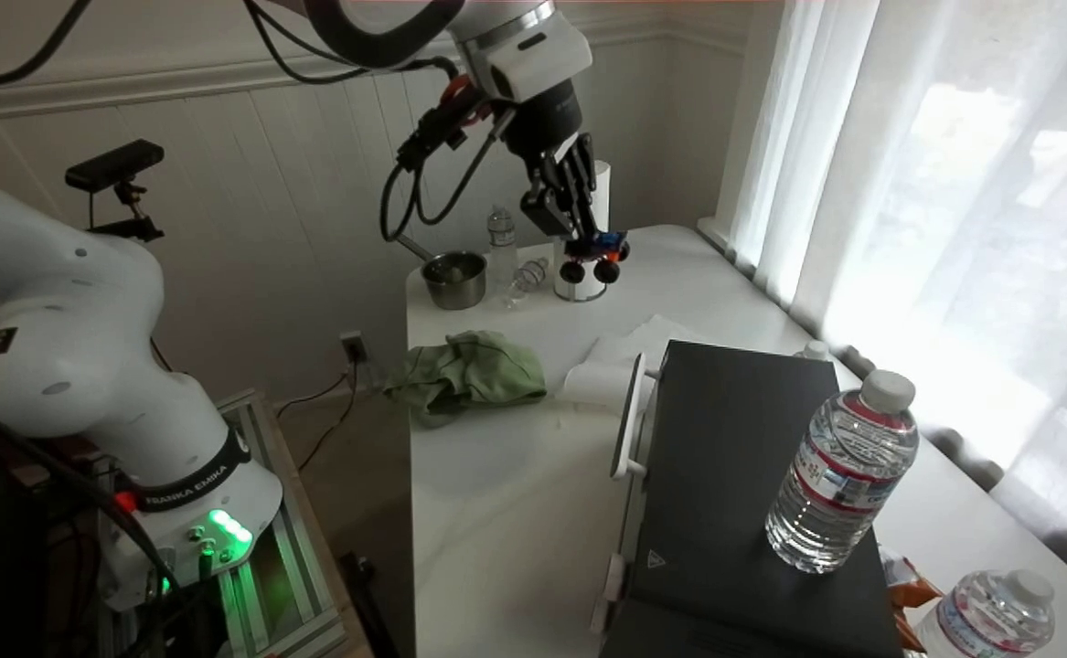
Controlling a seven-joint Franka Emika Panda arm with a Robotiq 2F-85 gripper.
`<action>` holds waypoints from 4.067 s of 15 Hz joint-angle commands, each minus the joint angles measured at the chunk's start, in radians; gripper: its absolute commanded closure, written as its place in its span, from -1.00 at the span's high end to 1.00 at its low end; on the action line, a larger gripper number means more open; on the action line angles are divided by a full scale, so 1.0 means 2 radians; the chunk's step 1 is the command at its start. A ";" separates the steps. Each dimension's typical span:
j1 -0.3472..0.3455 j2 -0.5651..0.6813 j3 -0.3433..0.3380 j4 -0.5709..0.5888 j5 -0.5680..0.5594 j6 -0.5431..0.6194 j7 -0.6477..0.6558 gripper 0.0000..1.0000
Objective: Remove the toy car from on top of the microwave and put it on the table
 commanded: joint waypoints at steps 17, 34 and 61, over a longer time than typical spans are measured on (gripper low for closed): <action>0.043 0.094 0.120 -0.003 -0.048 0.115 0.044 -0.85; 0.145 0.348 0.017 0.089 -0.105 0.204 0.082 -0.85; 0.121 0.116 -0.016 -0.051 -0.064 0.031 -0.049 1.00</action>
